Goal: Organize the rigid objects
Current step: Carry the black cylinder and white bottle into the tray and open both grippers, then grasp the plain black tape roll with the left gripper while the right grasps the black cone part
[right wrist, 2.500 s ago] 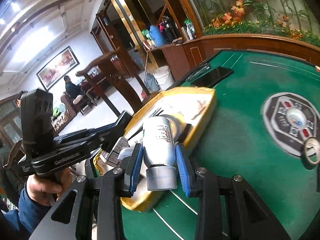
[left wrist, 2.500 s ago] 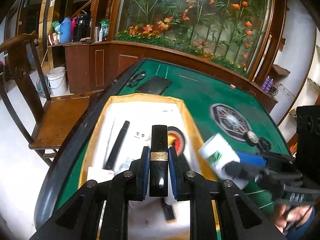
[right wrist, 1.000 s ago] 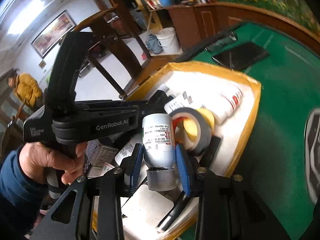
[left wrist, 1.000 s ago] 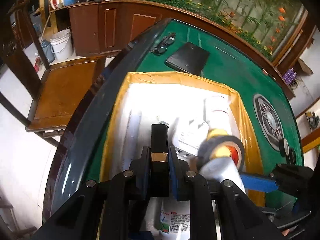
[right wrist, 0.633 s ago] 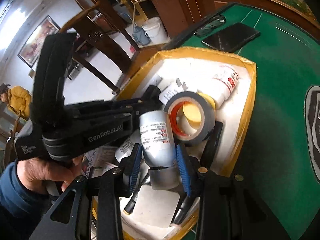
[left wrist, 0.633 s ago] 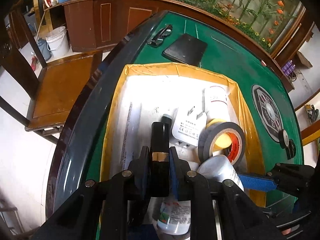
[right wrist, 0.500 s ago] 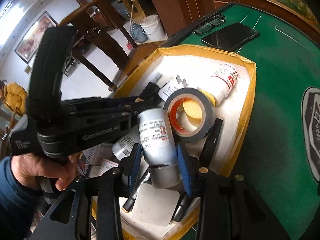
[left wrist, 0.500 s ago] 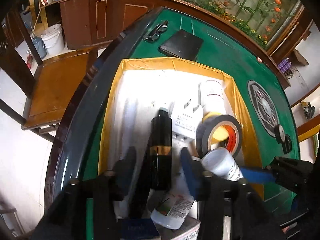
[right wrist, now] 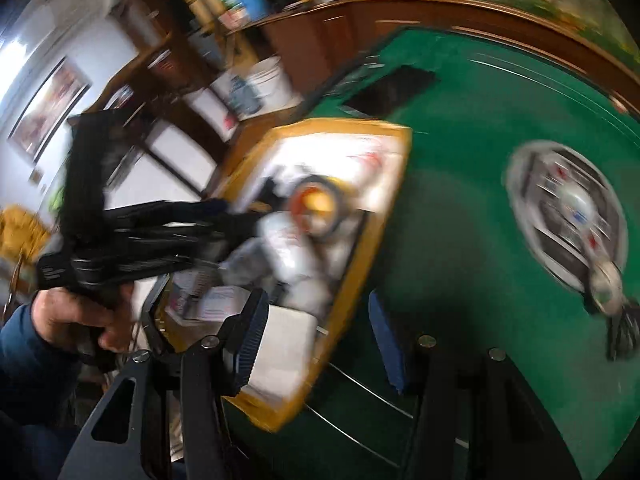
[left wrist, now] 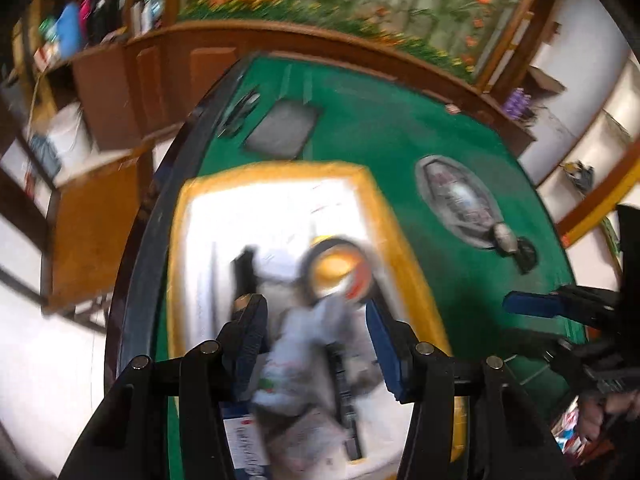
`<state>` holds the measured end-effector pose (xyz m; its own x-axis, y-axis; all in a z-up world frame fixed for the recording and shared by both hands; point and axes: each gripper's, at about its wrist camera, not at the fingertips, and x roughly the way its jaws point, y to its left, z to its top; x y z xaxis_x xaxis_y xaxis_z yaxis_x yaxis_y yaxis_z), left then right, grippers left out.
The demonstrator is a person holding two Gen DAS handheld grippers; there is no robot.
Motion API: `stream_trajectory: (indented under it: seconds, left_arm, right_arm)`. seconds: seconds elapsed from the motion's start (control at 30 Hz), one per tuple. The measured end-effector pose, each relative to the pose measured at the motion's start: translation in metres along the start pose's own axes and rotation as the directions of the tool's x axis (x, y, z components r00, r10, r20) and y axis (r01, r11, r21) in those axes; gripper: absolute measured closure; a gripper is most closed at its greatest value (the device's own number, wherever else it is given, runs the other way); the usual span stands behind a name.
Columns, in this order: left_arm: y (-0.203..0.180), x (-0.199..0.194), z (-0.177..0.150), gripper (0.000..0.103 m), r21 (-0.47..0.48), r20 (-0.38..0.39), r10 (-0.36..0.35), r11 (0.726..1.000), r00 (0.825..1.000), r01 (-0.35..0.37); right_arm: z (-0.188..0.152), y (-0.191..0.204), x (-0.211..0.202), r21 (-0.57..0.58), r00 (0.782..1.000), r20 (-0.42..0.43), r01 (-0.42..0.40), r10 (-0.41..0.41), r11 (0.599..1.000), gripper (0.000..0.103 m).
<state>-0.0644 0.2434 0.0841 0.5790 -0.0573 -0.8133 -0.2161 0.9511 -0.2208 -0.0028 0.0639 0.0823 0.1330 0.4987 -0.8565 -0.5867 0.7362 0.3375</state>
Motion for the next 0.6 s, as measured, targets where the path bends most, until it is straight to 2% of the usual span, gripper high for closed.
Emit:
stream_trajectory:
  seconds: [0.1,0.17,0.23,0.37,0.47,0.53,0.6]
  left_arm:
    - [-0.029,-0.012,0.01,0.049,0.084,0.029,-0.059,0.995,0.998,0.056]
    - [-0.05,-0.014,0.014,0.038,0.134,0.024,-0.105,0.986,0.994,0.101]
    - [-0.074,-0.011,0.014,0.036,0.176,0.006,-0.151,0.973,0.988,0.148]
    - [-0.124,0.015,0.015,0.036,0.187,-0.062,-0.22,0.956,0.974,0.228]
    - [-0.166,0.043,0.017,0.035,0.203,-0.097,-0.236,0.946,0.967,0.251]
    - [-0.188,0.059,0.02,0.03,0.227,-0.115,-0.204,0.948,0.972,0.226]
    - [-0.216,0.081,0.024,0.029,0.288,-0.146,-0.187,0.931,0.971,0.223]
  right_arm:
    - [-0.013,-0.041,-0.02,0.125,0.998,0.019,0.053,-0.055,0.991,0.052]
    - [-0.022,-0.067,-0.035,0.202,0.996,0.035,0.076,-0.085,0.976,0.048]
    - [-0.033,-0.094,-0.05,0.277,0.991,0.054,0.106,-0.126,0.955,0.041]
    - [-0.053,-0.133,-0.069,0.363,0.986,0.062,0.121,-0.153,0.924,0.04]
    - [-0.067,-0.158,-0.084,0.396,0.983,0.07,0.127,-0.168,0.909,0.04]
    - [-0.076,-0.173,-0.092,0.408,0.982,0.07,0.131,-0.174,0.903,0.04]
    - [-0.085,-0.189,-0.099,0.425,0.984,0.071,0.119,-0.164,0.897,0.04]
